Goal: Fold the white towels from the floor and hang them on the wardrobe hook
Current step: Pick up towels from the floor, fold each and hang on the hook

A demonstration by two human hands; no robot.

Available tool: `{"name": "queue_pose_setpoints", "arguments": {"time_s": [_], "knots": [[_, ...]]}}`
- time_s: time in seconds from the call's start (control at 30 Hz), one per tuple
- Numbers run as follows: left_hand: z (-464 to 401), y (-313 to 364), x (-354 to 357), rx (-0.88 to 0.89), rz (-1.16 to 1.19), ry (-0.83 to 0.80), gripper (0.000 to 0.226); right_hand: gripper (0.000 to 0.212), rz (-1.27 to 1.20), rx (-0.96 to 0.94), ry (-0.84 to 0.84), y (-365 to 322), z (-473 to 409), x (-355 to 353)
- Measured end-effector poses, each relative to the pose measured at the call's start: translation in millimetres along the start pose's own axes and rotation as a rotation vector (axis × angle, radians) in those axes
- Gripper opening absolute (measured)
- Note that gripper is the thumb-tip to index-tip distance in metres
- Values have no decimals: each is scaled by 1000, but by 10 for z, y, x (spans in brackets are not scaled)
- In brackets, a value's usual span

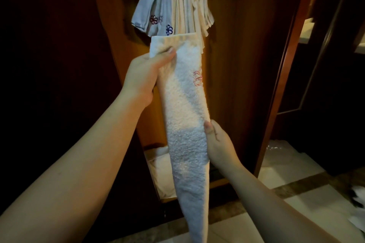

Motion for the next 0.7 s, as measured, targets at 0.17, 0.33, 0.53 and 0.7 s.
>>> {"name": "queue_pose_setpoints", "arguments": {"time_s": [0.17, 0.33, 0.53, 0.7], "knots": [[-54, -18, -39, -37, 123, 22, 9, 37, -28, -85, 106, -91, -18, -83], [-82, -104, 5, -116, 258, 48, 17, 39, -37, -68, 142, -98, -80, -180], [-160, -144, 112, -191, 305, -68, 22, 120, -88, 340, -369, 394, -5, 16], [-240, -227, 114, -254, 291, -100, 21, 110, -137, 349, -390, 413, 20, 16]]}}
Point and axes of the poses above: each hand's wrist, its own z-axis away from the middle knuckle, its own x-axis out of the palm, y = z × x, the point moved 8 cm from there along -z, towards the middle knuckle, and after that the axes turned 4 degrees about -z, right-handed, at the moved point
